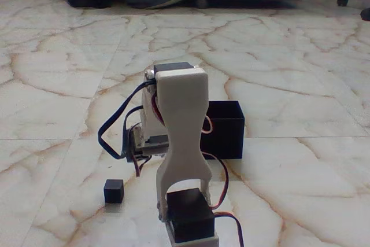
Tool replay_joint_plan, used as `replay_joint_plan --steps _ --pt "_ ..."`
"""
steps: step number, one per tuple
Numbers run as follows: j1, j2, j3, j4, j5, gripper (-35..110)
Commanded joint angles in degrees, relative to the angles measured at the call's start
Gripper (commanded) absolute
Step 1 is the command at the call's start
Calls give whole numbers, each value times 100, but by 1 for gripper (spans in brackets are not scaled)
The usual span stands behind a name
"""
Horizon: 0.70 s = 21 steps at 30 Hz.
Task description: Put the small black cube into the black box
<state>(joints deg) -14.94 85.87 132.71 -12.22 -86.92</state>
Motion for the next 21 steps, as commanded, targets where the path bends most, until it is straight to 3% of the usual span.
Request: replay_joint_plan --steps 1,6,9,12,17,21 --pt "-105 -158 -571 -492 53 10" --pt "-800 -1239 -2127 -193 141 10" --pt "-1187 -773 -2118 1714 958 9" --pt "-1318 -677 -2320 2610 1688 9" --pt "-1187 -2048 -4667 4790 2804 9" --pt "-1178 -2918 -5889 5757 3190 9"
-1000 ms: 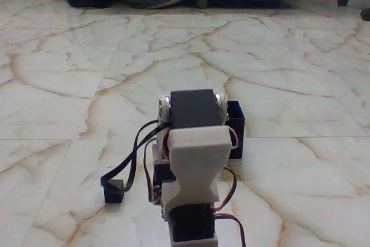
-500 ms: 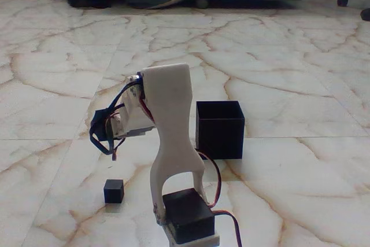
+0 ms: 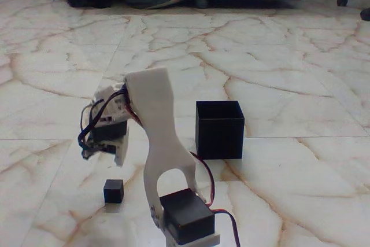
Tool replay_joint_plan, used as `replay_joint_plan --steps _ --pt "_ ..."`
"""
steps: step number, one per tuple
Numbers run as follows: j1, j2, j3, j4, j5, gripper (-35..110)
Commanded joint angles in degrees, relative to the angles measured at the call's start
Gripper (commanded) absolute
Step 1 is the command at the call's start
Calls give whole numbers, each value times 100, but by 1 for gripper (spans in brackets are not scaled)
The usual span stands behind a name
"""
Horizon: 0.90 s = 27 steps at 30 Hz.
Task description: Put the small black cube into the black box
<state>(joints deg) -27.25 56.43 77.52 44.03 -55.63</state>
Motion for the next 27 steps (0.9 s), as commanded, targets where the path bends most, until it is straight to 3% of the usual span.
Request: replay_joint_plan --steps 1,7,16,27 --pt "70 -132 -501 202 123 9" --pt "132 -598 -905 1099 299 9" --pt "185 -1775 -1898 1116 290 9" --pt "202 -1916 -1802 1397 475 4"
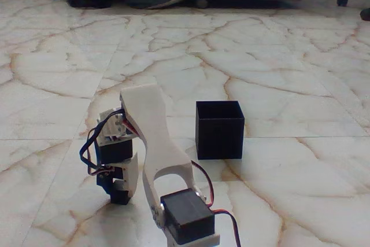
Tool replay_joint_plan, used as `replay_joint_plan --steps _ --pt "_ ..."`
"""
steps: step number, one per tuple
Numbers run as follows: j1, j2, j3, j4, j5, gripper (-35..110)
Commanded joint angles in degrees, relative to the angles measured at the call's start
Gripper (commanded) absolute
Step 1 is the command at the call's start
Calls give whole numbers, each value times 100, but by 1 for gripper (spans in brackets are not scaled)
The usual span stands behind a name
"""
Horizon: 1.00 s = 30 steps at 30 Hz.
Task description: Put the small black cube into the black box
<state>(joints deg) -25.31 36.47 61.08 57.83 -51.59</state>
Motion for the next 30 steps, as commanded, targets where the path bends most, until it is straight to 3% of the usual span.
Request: replay_joint_plan --steps 1,9,16,22,30 --pt "18 79 -149 18 88 2" --pt "149 369 -659 97 -229 0" --pt "1072 457 -2558 114 -1670 0" --pt "1828 378 -2962 -1503 -2979 0" --pt "2795 -606 -2927 -4509 -4087 0"
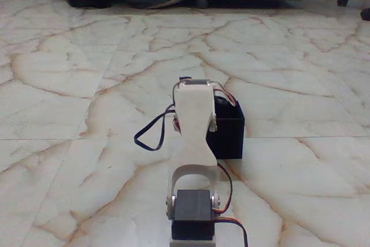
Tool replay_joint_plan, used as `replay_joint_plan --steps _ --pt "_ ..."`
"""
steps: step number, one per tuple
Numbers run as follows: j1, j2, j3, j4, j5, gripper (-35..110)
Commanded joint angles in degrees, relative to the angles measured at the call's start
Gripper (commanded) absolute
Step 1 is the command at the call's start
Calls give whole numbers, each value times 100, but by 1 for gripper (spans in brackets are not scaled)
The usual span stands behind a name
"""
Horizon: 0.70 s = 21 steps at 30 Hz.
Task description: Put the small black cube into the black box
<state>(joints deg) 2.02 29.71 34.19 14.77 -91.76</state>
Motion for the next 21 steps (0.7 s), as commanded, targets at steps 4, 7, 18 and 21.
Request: replay_joint_plan --steps 4,7,18,21 --pt "483 -290 -237 -712 -431 0" --pt "563 -343 -229 -756 -431 0" --pt "431 -193 -79 -738 -123 8" --pt "237 773 773 -272 246 8"
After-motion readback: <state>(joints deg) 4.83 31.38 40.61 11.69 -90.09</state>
